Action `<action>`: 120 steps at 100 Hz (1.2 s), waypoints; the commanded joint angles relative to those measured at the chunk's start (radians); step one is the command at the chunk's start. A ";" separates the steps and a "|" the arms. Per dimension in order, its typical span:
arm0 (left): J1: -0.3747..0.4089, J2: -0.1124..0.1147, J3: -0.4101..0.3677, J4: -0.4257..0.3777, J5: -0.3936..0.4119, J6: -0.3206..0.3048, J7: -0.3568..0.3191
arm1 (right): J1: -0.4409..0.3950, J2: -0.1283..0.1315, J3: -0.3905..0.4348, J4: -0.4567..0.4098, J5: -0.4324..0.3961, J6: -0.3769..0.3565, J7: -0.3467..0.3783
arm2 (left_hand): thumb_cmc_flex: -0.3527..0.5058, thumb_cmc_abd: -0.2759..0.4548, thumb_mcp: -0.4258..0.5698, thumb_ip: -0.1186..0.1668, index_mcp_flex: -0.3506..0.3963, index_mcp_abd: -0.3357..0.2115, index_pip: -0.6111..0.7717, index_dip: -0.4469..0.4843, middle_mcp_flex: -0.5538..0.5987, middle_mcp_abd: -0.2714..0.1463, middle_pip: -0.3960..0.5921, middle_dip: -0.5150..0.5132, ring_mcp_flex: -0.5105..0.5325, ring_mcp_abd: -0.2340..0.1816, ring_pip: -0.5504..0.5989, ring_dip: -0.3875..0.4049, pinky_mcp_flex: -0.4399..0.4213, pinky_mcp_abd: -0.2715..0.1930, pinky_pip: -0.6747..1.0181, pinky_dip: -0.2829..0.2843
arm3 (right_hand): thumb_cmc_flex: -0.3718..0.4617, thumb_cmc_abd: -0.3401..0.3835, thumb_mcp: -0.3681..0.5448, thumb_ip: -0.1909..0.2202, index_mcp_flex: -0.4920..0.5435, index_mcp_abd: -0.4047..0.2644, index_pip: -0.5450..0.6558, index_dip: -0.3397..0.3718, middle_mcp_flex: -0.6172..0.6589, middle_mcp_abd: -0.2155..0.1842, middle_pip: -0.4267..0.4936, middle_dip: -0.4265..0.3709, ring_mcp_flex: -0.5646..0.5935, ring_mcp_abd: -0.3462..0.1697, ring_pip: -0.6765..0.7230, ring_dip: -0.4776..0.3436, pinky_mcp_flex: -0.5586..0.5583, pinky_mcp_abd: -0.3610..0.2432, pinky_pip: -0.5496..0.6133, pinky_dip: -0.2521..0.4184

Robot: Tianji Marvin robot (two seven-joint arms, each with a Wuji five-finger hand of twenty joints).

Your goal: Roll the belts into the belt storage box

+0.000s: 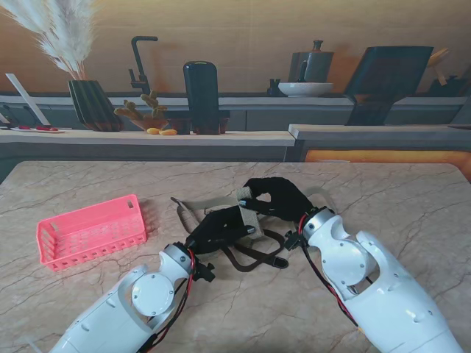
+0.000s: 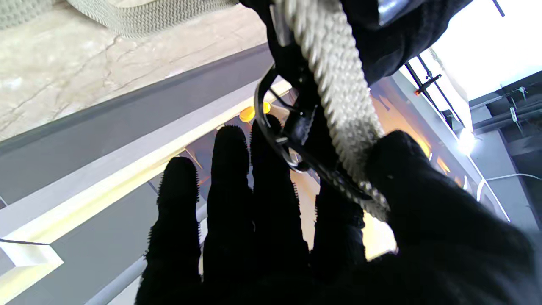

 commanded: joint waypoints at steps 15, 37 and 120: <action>0.006 -0.004 -0.016 -0.008 0.046 0.026 0.034 | -0.001 -0.016 -0.006 0.005 -0.010 -0.010 -0.032 | -0.101 0.007 -0.034 -0.002 -0.021 0.049 -0.116 -0.003 -0.061 0.017 -0.060 -0.041 -0.039 0.019 -0.023 -0.007 -0.036 0.027 -0.011 0.025 | -0.034 0.152 0.000 0.058 0.095 -0.072 0.049 0.052 -0.020 -0.005 0.032 0.018 -0.025 -0.030 0.036 0.034 -0.015 0.024 -0.004 0.020; -0.004 0.002 -0.030 0.009 0.140 0.058 0.073 | -0.014 -0.035 0.005 -0.023 -0.008 0.040 -0.107 | -0.136 0.036 -0.067 0.027 -0.093 0.084 -0.255 -0.031 -0.179 0.017 -0.158 -0.094 -0.121 0.008 -0.102 -0.033 -0.063 0.027 -0.037 0.017 | -0.004 0.122 0.036 0.063 0.157 0.019 0.079 0.067 0.030 -0.013 0.297 0.125 0.031 -0.027 0.398 0.239 0.055 -0.011 0.154 0.129; 0.008 0.004 -0.057 0.014 0.297 -0.015 0.199 | -0.031 -0.084 -0.012 -0.054 0.276 0.290 -0.131 | -0.021 -0.100 0.075 -0.037 -0.066 0.020 -0.133 -0.002 -0.137 -0.038 -0.085 -0.105 -0.085 -0.058 -0.118 -0.051 -0.044 0.005 -0.093 0.017 | 0.070 -0.046 0.107 -0.004 0.193 0.103 0.122 -0.019 -0.097 0.143 0.794 0.549 0.071 -0.012 1.096 0.745 0.067 -0.030 0.531 0.363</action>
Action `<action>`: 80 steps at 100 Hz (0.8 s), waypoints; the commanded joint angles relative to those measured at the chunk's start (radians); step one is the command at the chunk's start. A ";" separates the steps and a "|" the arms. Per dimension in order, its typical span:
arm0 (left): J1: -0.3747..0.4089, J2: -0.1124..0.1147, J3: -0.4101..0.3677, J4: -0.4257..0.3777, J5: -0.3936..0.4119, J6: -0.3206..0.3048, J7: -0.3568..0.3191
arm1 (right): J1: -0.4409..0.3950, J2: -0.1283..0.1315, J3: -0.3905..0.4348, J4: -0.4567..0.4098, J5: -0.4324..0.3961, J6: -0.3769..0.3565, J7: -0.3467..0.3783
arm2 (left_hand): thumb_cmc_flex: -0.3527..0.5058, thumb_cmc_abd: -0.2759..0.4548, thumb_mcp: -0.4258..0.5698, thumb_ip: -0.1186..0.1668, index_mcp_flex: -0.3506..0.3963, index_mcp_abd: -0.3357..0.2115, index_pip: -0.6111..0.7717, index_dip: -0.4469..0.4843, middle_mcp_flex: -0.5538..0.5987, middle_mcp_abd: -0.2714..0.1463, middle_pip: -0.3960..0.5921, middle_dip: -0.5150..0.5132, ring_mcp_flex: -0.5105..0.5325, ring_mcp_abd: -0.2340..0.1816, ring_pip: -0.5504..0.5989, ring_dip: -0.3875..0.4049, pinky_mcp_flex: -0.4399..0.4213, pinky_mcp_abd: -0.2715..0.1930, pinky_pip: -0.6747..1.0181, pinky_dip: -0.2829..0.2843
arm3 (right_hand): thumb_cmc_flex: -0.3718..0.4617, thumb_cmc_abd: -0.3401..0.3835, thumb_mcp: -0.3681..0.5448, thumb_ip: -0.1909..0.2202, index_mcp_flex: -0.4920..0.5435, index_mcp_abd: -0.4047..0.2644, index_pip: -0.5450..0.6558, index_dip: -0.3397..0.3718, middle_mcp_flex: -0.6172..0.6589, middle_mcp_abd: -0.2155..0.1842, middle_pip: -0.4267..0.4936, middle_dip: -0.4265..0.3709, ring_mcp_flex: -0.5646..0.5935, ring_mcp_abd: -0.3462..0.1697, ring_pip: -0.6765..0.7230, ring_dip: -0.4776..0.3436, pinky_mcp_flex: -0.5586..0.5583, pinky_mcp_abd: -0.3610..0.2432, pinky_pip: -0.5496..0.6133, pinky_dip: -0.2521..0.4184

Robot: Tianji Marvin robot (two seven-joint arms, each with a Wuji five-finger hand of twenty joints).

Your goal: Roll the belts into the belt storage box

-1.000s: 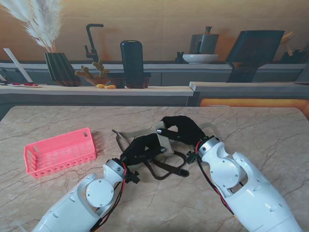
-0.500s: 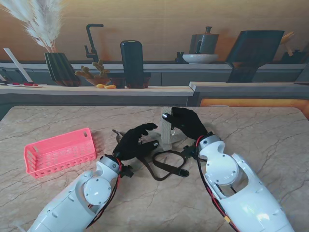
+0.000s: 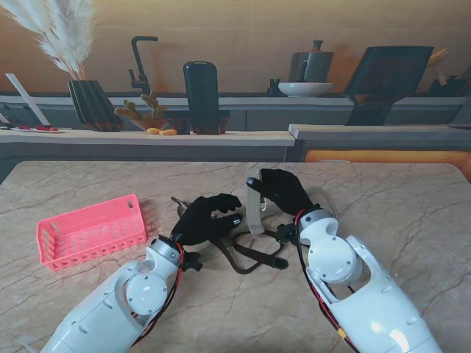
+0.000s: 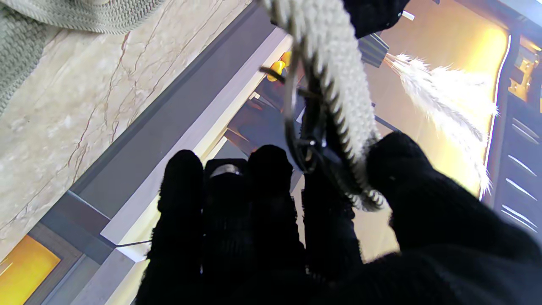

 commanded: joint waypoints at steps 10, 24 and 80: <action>0.006 -0.008 0.002 -0.001 0.008 -0.019 0.020 | -0.003 -0.015 -0.011 -0.015 0.050 0.038 0.006 | 0.127 -0.072 -0.040 -0.052 0.030 -0.090 0.238 0.013 0.114 -0.056 0.125 0.125 0.090 -0.039 0.107 0.052 0.033 -0.017 0.068 -0.007 | 0.109 -0.047 0.060 -0.035 0.021 -0.036 0.086 -0.035 0.060 0.089 -0.013 -0.004 0.100 -0.019 0.035 -0.045 0.050 0.029 0.020 0.001; 0.015 -0.009 0.000 -0.013 -0.017 -0.024 0.007 | 0.002 -0.024 -0.024 -0.006 0.081 0.058 -0.004 | 0.186 -0.046 -0.025 -0.048 0.061 -0.117 0.290 -0.003 0.180 -0.069 0.122 0.192 0.133 -0.042 0.149 0.062 0.056 -0.024 0.092 -0.008 | 0.125 -0.072 0.063 -0.037 0.010 -0.047 0.097 -0.067 0.109 0.078 -0.069 -0.042 0.146 -0.002 -0.010 -0.094 0.075 0.041 0.001 -0.014; 0.012 -0.006 -0.023 0.006 0.111 0.028 0.124 | -0.021 -0.084 -0.023 -0.063 0.352 0.268 -0.092 | -0.112 0.001 -0.049 0.017 -0.315 0.049 -0.099 -0.044 -0.358 0.001 -0.124 -0.031 -0.277 -0.027 -0.131 -0.054 -0.126 -0.028 -0.029 -0.028 | 0.153 -0.057 0.071 -0.021 -0.001 0.003 0.102 -0.088 0.187 0.071 -0.185 -0.180 0.201 0.053 -0.132 -0.208 0.072 0.076 -0.025 -0.051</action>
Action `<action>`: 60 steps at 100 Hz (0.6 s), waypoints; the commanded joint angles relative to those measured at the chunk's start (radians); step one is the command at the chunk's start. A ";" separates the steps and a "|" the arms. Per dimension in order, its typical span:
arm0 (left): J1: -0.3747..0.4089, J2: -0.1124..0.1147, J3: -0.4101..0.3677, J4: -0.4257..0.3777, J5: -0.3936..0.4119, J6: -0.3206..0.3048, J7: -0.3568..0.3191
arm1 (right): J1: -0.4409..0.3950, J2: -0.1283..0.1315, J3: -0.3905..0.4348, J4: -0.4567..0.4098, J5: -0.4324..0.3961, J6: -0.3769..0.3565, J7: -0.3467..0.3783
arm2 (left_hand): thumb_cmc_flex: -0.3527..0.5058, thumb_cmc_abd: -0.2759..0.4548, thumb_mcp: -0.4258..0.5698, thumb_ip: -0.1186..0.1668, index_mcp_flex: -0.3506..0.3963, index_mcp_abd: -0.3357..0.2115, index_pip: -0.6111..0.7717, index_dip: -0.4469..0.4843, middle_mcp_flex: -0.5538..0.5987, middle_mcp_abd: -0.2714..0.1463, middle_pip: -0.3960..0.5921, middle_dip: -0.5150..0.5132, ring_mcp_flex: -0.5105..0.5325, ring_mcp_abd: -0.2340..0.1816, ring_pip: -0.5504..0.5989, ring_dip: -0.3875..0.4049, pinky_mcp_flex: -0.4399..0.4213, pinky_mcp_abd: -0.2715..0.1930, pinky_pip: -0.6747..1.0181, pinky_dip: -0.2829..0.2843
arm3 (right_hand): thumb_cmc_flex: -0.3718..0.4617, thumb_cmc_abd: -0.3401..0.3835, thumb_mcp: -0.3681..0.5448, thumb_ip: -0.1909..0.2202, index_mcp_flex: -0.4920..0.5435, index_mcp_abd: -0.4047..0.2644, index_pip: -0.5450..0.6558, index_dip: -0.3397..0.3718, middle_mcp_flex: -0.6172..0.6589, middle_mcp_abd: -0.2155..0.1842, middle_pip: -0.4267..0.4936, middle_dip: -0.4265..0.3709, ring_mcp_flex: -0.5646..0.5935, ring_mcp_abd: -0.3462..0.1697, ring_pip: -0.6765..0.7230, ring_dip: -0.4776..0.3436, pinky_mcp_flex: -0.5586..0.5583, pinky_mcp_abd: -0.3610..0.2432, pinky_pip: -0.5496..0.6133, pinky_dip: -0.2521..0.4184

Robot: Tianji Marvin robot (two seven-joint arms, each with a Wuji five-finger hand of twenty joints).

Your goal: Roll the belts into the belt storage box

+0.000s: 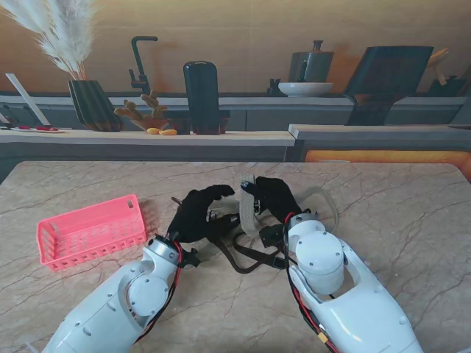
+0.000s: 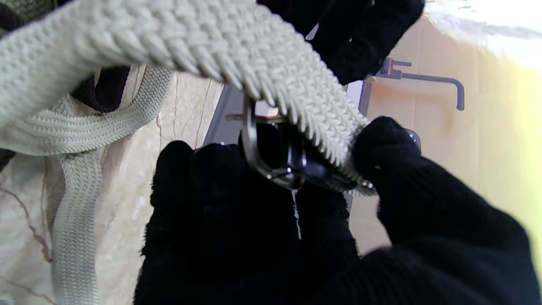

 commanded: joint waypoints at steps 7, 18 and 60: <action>0.000 0.005 -0.004 0.006 0.005 0.003 0.005 | -0.013 -0.021 0.009 -0.026 0.044 0.036 -0.013 | -0.058 0.028 -0.054 0.036 -0.095 -0.006 -0.218 -0.120 -0.175 0.022 -0.136 -0.102 -0.158 -0.018 -0.121 -0.078 -0.073 -0.048 -0.110 -0.013 | 0.072 0.035 0.053 0.008 0.000 -0.061 0.065 -0.004 0.027 0.045 -0.002 -0.020 0.041 -0.014 0.002 -0.011 -0.016 0.007 0.020 -0.003; -0.015 0.006 0.008 0.024 0.007 -0.011 -0.004 | -0.014 -0.031 0.014 -0.036 0.094 0.070 -0.027 | -0.118 0.007 -0.061 0.034 -0.098 -0.056 -0.511 -0.275 -0.285 0.023 -0.297 -0.244 -0.265 -0.043 -0.244 -0.179 -0.114 -0.091 -0.257 -0.052 | 0.066 0.070 0.031 0.019 0.006 -0.051 0.052 0.001 0.012 0.046 0.027 -0.024 0.016 -0.017 0.031 -0.004 -0.037 -0.004 0.030 0.000; -0.085 0.027 0.079 0.082 0.116 -0.062 0.001 | -0.002 -0.040 0.019 -0.038 0.238 0.162 0.009 | -0.211 -0.082 0.065 0.011 -0.099 -0.134 -0.693 -0.325 -0.359 0.010 -0.496 -0.315 -0.345 -0.063 -0.341 -0.275 -0.139 -0.104 -0.419 -0.093 | 0.004 0.142 0.020 0.044 0.010 -0.101 0.020 0.022 -0.062 0.031 -0.015 -0.062 -0.103 -0.006 -0.028 -0.018 -0.128 -0.007 0.000 0.003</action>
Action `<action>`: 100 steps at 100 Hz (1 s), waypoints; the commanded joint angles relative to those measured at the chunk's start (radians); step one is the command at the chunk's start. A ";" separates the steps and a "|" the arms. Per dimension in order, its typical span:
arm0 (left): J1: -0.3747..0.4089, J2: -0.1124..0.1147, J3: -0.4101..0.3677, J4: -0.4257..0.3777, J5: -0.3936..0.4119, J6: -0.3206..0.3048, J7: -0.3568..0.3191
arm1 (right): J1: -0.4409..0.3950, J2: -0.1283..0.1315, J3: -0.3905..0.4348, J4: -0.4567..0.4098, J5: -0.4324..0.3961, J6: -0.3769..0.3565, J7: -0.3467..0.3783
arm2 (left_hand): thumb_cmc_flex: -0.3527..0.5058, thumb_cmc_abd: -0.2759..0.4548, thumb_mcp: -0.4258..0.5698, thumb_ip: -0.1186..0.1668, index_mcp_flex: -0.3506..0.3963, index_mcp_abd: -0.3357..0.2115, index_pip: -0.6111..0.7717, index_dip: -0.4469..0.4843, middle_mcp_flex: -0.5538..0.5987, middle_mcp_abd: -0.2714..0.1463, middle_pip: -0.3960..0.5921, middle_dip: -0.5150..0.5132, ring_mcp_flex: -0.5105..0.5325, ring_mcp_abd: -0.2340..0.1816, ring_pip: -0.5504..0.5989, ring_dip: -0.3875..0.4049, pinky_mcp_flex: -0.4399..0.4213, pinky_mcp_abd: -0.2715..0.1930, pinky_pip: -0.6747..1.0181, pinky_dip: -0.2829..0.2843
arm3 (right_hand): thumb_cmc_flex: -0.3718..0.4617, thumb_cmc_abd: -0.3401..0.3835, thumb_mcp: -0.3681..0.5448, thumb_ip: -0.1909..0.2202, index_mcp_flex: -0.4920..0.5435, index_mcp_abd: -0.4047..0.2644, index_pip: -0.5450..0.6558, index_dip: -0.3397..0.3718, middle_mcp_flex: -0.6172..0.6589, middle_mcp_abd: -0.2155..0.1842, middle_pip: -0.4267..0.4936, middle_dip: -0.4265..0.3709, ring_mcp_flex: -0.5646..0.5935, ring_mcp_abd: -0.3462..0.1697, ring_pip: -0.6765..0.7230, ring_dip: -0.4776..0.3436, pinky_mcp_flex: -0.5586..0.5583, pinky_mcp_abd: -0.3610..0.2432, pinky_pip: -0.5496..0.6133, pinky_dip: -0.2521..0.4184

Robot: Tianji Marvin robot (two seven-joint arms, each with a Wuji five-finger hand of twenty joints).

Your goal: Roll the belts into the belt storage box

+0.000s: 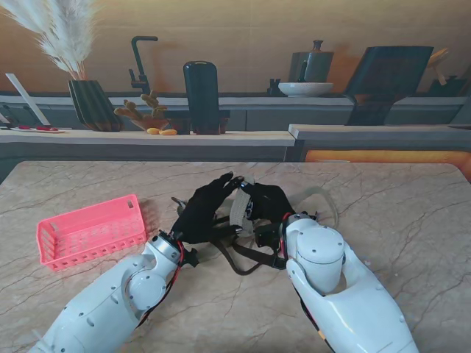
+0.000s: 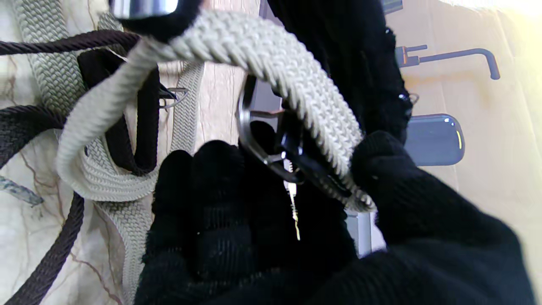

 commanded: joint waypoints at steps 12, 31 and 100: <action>-0.014 0.003 0.017 0.013 0.032 0.014 0.005 | 0.000 -0.002 -0.001 -0.013 0.037 0.025 0.038 | -0.011 -0.051 0.057 0.007 0.013 -0.093 0.050 0.046 -0.021 -0.026 -0.019 -0.009 -0.023 -0.031 -0.015 -0.019 -0.012 -0.014 -0.034 -0.004 | 0.010 0.064 0.020 0.047 0.046 -0.122 0.021 0.023 -0.016 0.022 -0.027 -0.021 -0.043 -0.011 -0.037 -0.016 -0.029 -0.002 -0.013 0.004; -0.031 0.004 0.036 0.034 0.079 0.020 0.066 | -0.001 -0.002 0.003 -0.014 0.072 0.054 0.056 | 0.037 -0.052 0.083 -0.001 0.019 -0.083 0.231 0.143 0.027 -0.032 0.097 0.028 0.008 -0.027 0.032 0.006 -0.013 0.015 0.031 0.032 | 0.001 0.077 0.025 0.051 0.054 -0.112 0.007 0.030 -0.015 0.026 -0.035 -0.027 -0.047 -0.002 -0.048 -0.018 -0.031 0.004 -0.019 0.008; -0.033 0.002 0.040 0.035 0.151 0.010 0.194 | 0.031 -0.048 0.035 0.036 0.244 0.267 0.011 | 0.227 0.038 0.079 -0.006 0.189 -0.202 0.789 0.240 0.456 -0.091 0.704 0.466 0.337 -0.024 0.418 0.287 0.089 0.040 0.343 0.049 | 0.042 0.131 -0.008 0.080 0.080 -0.003 -0.039 0.106 0.006 0.119 0.015 -0.015 -0.014 0.071 0.024 0.004 -0.028 0.030 0.029 0.049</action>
